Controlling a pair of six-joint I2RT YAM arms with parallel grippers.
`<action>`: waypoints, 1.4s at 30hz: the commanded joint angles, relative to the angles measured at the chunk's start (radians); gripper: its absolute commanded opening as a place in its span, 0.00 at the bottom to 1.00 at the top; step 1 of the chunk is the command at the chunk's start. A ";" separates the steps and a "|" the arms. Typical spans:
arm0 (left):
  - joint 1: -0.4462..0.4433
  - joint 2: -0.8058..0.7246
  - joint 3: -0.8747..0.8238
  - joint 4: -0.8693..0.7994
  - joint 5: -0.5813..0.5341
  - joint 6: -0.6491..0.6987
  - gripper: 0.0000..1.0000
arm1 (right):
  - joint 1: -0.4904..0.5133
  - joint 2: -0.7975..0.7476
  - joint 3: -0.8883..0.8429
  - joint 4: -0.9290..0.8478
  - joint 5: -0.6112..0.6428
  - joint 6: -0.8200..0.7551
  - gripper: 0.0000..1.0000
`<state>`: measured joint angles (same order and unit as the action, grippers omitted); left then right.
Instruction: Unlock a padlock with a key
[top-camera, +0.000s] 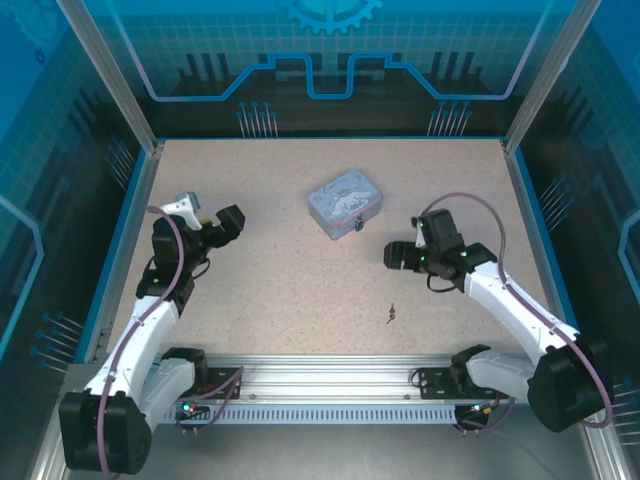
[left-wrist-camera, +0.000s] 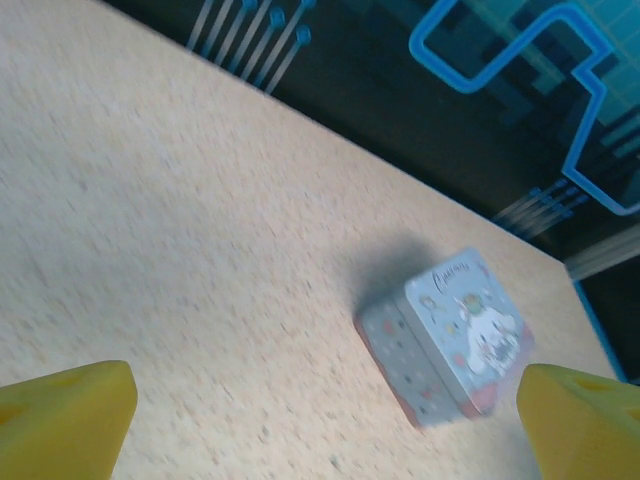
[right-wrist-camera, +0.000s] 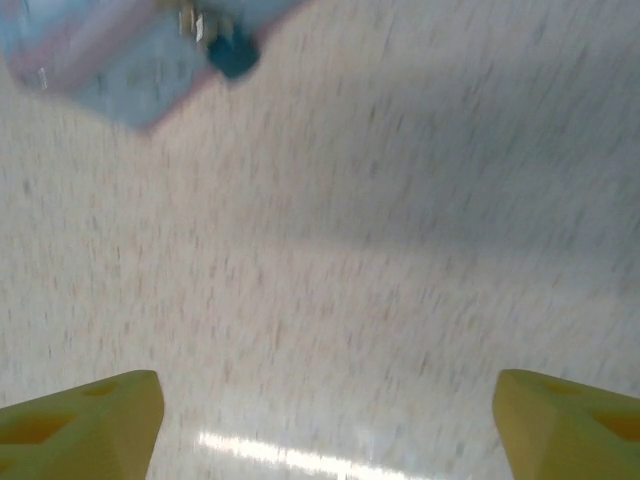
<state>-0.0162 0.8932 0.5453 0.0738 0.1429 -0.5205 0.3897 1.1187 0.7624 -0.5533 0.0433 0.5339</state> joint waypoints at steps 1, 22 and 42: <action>-0.028 0.020 -0.024 0.005 0.096 -0.104 0.99 | 0.077 -0.023 -0.054 -0.156 0.001 0.160 0.79; -0.042 0.048 0.002 0.040 0.115 -0.086 0.99 | 0.277 0.279 -0.039 -0.154 0.088 0.279 0.45; -0.042 0.038 0.031 0.000 0.113 -0.073 0.99 | 0.343 0.424 -0.035 -0.086 0.105 0.327 0.25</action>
<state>-0.0517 0.9501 0.5396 0.0898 0.2375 -0.5972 0.7136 1.4883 0.7464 -0.6838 0.1463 0.8368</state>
